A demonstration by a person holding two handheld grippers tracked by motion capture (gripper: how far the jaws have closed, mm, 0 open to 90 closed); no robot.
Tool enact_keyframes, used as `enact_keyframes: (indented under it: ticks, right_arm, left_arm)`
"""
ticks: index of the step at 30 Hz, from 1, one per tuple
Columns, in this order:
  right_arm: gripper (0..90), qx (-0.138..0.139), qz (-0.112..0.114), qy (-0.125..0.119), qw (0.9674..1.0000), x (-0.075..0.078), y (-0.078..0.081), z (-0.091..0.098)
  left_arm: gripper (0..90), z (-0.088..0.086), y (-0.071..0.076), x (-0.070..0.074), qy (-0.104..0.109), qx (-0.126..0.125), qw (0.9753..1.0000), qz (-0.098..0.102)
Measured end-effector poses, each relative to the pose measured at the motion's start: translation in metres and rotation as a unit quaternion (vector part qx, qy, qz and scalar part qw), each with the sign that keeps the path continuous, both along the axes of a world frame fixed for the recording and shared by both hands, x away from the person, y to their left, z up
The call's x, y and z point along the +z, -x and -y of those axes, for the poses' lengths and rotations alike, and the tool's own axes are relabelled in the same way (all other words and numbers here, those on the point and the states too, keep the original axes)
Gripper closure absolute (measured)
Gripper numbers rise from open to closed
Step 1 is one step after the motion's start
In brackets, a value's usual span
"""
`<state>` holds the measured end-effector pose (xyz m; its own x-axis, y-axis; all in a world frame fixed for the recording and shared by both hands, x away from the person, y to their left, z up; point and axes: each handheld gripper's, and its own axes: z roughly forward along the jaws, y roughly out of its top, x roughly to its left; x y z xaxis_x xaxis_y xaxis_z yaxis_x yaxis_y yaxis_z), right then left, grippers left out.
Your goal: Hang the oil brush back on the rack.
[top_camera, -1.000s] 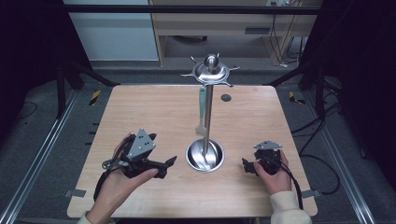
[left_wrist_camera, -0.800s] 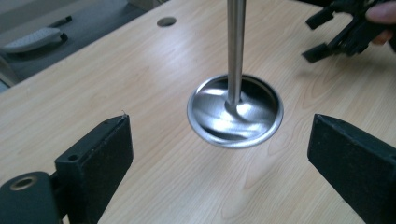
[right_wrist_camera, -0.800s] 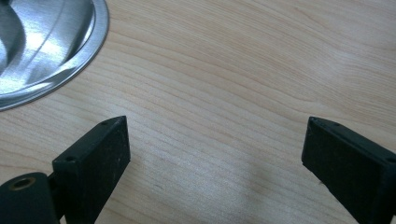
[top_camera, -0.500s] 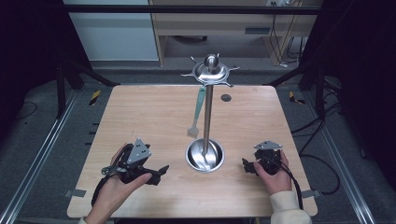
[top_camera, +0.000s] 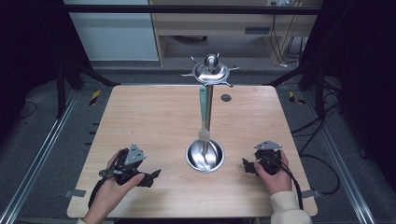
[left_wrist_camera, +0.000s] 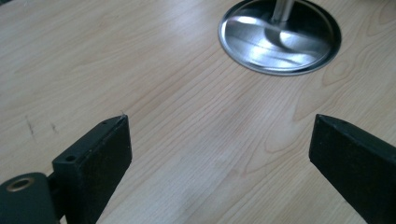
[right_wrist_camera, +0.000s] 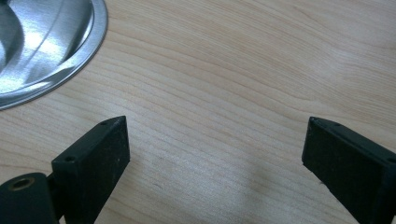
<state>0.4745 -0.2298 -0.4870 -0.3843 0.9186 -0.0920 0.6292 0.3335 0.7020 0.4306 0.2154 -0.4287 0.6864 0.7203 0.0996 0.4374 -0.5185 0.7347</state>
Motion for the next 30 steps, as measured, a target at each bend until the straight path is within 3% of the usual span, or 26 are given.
enact_keyframes:
  ticks: [15, 30]
  right_arm:
    - [8.2, -0.001, -0.001, 0.002, 1.0, 0.0, 0.0, 0.0]
    - [8.3, -0.001, -0.001, 0.0, 1.0, -0.001, 0.0, 0.0]
  left_arm:
    - [5.9, -0.044, -0.014, -0.034, -0.003, 0.065, 0.9977, -0.018]
    - [6.1, -0.084, -0.026, -0.054, -0.002, 0.132, 0.9913, -0.009]
